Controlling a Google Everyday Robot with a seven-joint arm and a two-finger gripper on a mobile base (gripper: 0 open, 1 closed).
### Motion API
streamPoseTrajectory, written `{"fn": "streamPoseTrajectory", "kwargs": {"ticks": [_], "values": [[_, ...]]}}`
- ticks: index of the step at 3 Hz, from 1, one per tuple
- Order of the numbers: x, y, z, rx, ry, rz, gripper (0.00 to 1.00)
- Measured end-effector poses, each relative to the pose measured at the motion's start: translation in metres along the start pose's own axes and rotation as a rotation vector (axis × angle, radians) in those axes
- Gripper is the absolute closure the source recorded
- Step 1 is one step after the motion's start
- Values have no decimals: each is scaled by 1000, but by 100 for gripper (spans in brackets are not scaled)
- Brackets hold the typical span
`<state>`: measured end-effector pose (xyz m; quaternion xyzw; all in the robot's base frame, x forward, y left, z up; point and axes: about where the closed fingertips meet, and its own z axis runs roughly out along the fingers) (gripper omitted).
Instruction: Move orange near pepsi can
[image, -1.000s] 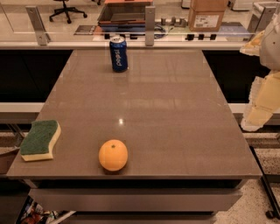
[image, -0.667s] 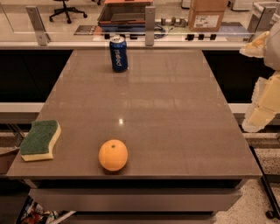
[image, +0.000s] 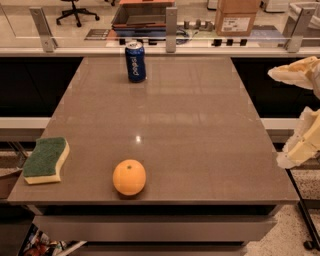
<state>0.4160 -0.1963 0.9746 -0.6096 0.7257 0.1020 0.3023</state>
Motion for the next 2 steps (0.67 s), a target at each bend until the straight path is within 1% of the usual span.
{"fn": "streamPoseTrajectory", "kwargs": {"ticks": [1,2], "values": [[-24,26,3,-39,-173,-32,0],[-65,55,7,-91,-353,-49,0]]}}
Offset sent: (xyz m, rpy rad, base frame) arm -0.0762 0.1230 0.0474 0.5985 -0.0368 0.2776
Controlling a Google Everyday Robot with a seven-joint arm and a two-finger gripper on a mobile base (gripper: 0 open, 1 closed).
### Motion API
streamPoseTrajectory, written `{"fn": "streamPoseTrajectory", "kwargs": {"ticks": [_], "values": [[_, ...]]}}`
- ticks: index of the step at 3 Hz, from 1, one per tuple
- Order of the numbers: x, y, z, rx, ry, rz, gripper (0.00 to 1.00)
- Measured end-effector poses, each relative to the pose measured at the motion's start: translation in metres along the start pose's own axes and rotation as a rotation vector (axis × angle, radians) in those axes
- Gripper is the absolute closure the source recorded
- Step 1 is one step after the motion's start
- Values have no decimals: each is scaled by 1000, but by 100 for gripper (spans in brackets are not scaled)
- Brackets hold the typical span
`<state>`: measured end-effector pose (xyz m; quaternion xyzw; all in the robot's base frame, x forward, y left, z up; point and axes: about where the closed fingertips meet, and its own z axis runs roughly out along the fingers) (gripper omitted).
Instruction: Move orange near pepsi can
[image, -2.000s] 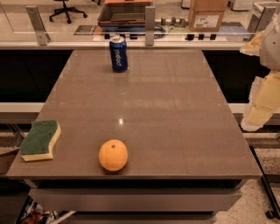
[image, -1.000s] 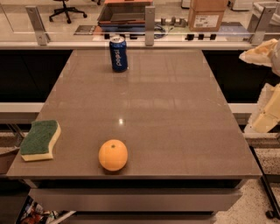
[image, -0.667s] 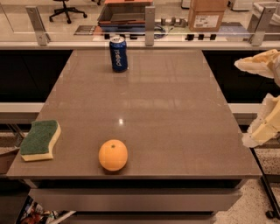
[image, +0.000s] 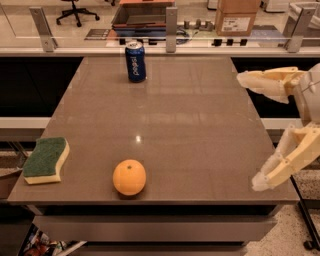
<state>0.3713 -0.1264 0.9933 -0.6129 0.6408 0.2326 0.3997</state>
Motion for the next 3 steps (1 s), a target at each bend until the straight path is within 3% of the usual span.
{"fn": "streamPoseTrajectory", "kwargs": {"ticks": [1,2,3], "values": [[-33,11,23,-19,-121,10,0],[-50,1,52,25,-133,60,0],[-50,1,52,25,-133,60,0]]}}
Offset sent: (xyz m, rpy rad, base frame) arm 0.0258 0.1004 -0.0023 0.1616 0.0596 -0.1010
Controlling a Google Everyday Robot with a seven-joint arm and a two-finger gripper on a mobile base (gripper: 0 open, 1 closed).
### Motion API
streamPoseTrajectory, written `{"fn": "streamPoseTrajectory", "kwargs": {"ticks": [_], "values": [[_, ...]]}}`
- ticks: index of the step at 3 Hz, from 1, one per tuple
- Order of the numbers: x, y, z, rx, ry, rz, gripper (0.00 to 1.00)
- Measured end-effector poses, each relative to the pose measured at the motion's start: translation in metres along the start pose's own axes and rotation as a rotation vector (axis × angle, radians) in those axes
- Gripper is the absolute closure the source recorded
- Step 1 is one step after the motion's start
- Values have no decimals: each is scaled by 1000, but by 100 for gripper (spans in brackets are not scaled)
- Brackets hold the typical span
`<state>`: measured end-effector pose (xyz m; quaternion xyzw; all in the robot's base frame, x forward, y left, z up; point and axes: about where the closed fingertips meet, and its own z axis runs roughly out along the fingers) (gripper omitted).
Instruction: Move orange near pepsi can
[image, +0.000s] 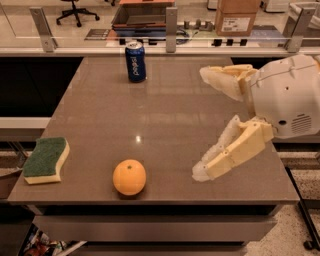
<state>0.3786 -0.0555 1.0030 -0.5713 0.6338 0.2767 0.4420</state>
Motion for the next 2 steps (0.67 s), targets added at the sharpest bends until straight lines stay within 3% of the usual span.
{"fn": "streamPoseTrajectory", "kwargs": {"ticks": [1,2], "values": [[5,0,12,14,4,3,0],[19,3,43,34,-18,9,0]]}}
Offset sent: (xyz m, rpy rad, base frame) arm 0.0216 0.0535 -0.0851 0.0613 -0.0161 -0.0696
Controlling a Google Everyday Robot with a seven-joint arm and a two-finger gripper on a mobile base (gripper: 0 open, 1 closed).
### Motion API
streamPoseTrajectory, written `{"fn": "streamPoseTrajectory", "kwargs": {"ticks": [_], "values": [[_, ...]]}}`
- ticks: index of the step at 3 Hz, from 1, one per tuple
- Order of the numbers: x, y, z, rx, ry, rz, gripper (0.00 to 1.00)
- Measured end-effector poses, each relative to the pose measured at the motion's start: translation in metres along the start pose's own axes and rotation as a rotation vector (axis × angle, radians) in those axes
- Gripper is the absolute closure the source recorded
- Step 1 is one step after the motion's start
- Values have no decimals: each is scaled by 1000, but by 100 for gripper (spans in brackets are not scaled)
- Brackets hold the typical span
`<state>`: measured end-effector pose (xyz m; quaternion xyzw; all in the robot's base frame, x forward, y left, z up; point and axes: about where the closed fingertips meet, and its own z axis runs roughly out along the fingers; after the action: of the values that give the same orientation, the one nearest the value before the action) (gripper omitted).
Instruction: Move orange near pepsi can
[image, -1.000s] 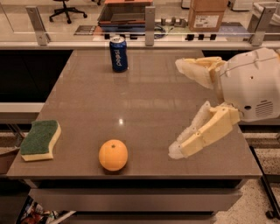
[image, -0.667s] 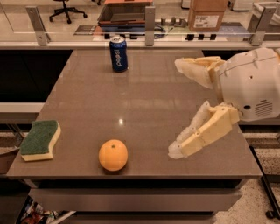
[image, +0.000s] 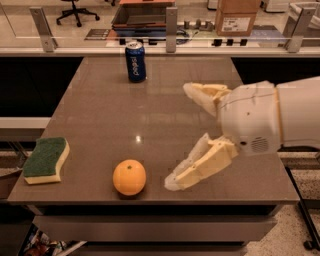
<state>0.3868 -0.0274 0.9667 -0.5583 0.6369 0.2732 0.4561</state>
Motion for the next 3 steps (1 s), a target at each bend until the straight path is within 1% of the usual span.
{"fn": "streamPoseTrajectory", "kwargs": {"ticks": [1,2,3], "values": [[19,6,36,3,-33,22,0],[40,14,76,-17,-66,53,0],[58,22,106,-43,-91,85,0]]}}
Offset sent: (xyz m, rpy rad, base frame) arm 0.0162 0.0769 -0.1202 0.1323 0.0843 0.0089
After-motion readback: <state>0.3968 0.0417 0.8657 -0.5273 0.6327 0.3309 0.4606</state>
